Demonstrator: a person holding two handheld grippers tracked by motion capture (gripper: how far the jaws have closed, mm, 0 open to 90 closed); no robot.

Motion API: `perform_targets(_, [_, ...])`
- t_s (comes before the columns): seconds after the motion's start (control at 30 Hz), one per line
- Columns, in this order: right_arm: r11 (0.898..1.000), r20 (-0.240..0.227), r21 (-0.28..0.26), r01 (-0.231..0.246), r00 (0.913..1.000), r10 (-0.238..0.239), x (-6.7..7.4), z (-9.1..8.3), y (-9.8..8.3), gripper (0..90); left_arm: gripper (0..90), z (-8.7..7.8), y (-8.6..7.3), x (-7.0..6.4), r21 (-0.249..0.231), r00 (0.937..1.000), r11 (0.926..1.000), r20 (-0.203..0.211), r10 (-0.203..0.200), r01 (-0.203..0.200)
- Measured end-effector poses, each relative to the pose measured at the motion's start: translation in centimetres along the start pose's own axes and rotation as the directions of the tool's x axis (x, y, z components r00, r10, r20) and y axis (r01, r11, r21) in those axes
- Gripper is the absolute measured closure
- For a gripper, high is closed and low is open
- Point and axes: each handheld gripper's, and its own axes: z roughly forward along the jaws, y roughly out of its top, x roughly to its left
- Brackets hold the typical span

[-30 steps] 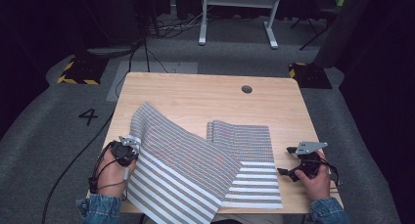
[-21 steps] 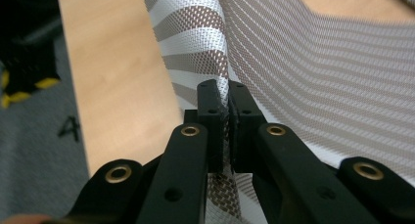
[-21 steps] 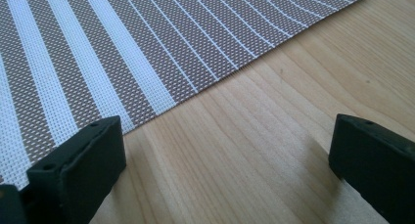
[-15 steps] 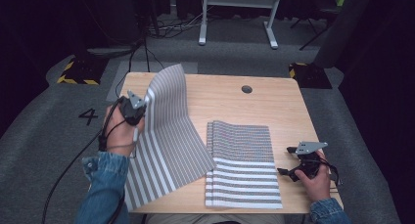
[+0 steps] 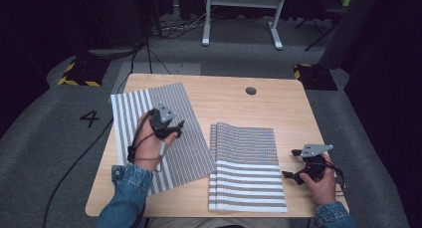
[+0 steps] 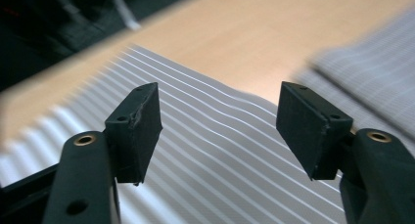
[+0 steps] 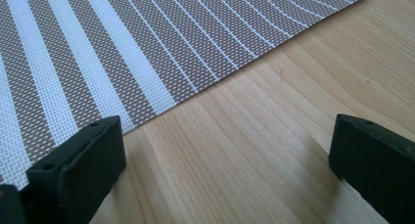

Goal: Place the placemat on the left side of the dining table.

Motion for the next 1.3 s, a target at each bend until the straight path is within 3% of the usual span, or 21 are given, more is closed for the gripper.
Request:
perform_targets(0.1, [1.000, 0.000, 0.000, 0.000, 1.0000, 0.000, 0.0, 0.0, 0.0, 0.5, 30.4, 0.7, -1.5, -2.8, 0.080, 0.9948, 0.9968, 0.101, -0.015, 0.007])
perform_targets(0.17, [1.000, 0.000, 0.000, -0.001, 1.0000, 0.001, 0.0, 0.0, 0.0, 0.5, 29.4, 1.5, -2.9, -4.7, 0.168, 0.9880, 0.9857, 0.154, -0.015, -0.011])
perform_targets(0.2, [1.000, 0.000, 0.000, -0.001, 1.0000, 0.001, 0.0, 0.0, 0.0, 0.5, 29.3, 1.5, -2.9, -4.7, 0.168, 0.9880, 0.9857, 0.154, -0.015, -0.011])
perform_targets(0.37, [1.000, 0.001, 0.000, 0.000, 1.0000, 0.000, 0.0, 0.0, 0.0, 0.5, 29.4, 3.3, -4.6, -6.4, 0.258, 0.9831, 0.9655, 0.182, -0.016, -0.033])
perform_targets(0.47, [1.000, 0.001, 0.000, 0.000, 1.0000, 0.000, 0.0, 0.0, 0.0, 0.5, 28.8, 3.8, -5.0, -6.7, 0.284, 0.9858, 0.9584, 0.167, -0.018, -0.031])
perform_targets(0.5, [1.000, 0.001, 0.000, 0.000, 1.0000, 0.000, 0.0, 0.0, 0.0, 0.5, 28.8, 4.1, -5.1, -6.5, 0.283, 0.9850, 0.9573, 0.173, 0.009, -0.059])
perform_targets(0.53, [1.000, 0.001, 0.000, 0.000, 1.0000, 0.000, 0.0, 0.0, 0.0, 0.5, 28.0, 4.2, -5.3, -6.7, 0.289, 0.9866, 0.9566, 0.163, -0.009, -0.039])
perform_targets(0.57, [1.000, -0.001, 0.001, -0.001, 1.0000, 0.001, 0.0, 0.0, 0.0, 0.5, 27.7, 4.2, -5.3, -6.6, 0.279, 0.9851, 0.9593, 0.172, -0.007, -0.042])
perform_targets(0.6, [1.000, 0.001, -0.001, 0.001, 1.0000, -0.001, 0.0, 0.0, 0.0, 0.5, 27.7, 4.2, -5.4, -6.7, 0.271, 0.9877, 0.9619, 0.156, -0.004, -0.039])
perform_targets(0.63, [1.000, 0.001, 0.000, 0.000, 1.0000, 0.000, 0.0, 0.0, 0.0, 0.5, 27.7, 4.2, -5.5, -6.8, 0.275, 0.9853, 0.9611, 0.169, -0.027, -0.021])
perform_targets(0.7, [1.000, 0.000, 0.000, -0.001, 1.0000, 0.001, 0.0, 0.0, 0.0, 0.5, 27.7, 4.2, -5.5, -6.7, 0.278, 0.9837, 0.9602, 0.178, -0.025, -0.026])
perform_targets(0.83, [1.000, 0.000, 0.003, -0.003, 1.0000, 0.003, 0.0, 0.0, 0.0, 0.5, 28.1, 4.1, -5.7, -6.8, 0.254, 0.9883, 0.9671, 0.151, -0.024, -0.015])
perform_targets(0.97, [1.000, 0.001, 0.003, -0.004, 1.0000, 0.004, 0.0, 0.0, 0.0, 0.5, 29.3, 4.1, -5.7, -6.6, 0.265, 0.9841, 0.9641, 0.174, -0.034, -0.014])
perform_targets(1.0, [1.000, 0.001, 0.003, -0.004, 1.0000, 0.004, 0.0, 0.0, 0.0, 0.5, 29.3, 4.1, -5.8, -6.5, 0.251, 0.9861, 0.9678, 0.165, -0.020, -0.022])
perform_targets(1.03, [1.000, 0.001, 0.003, -0.004, 1.0000, 0.004, 0.0, 0.0, 0.0, 0.5, 31.6, 4.2, -5.8, -6.3, 0.232, 0.9869, 0.9723, 0.161, -0.014, -0.024])
perform_targets(1.1, [1.000, 0.001, 0.003, -0.004, 1.0000, 0.004, 0.0, 0.0, 0.0, 0.5, 40.3, 4.1, -6.1, -6.0, 0.226, 0.9842, 0.9742, 0.172, -0.040, 0.001])
perform_targets(1.13, [1.000, 0.001, 0.004, -0.004, 1.0000, 0.004, 0.0, 0.0, 0.0, 0.5, 43.0, 4.0, -6.2, -5.7, 0.209, 0.9860, 0.9777, 0.166, -0.014, -0.021])
perform_targets(1.2, [1.000, 0.001, 0.003, -0.004, 1.0000, 0.004, 0.0, 0.0, 0.0, 0.5, 46.5, 3.9, -6.3, -5.6, 0.197, 0.9864, 0.9800, 0.164, -0.008, -0.025])
perform_targets(1.27, [1.000, 0.001, 0.003, -0.004, 1.0000, 0.004, 0.0, 0.0, 0.0, 0.5, 62.9, 3.9, -6.5, -5.1, 0.173, 0.9843, 0.9838, 0.176, 0.014, -0.045])
perform_targets(1.3, [1.000, 0.001, 0.003, -0.004, 1.0000, 0.004, 0.0, 0.0, 0.0, 0.5, 70.1, 3.8, -6.4, -5.0, 0.172, 0.9863, 0.9830, 0.161, 0.036, -0.064])
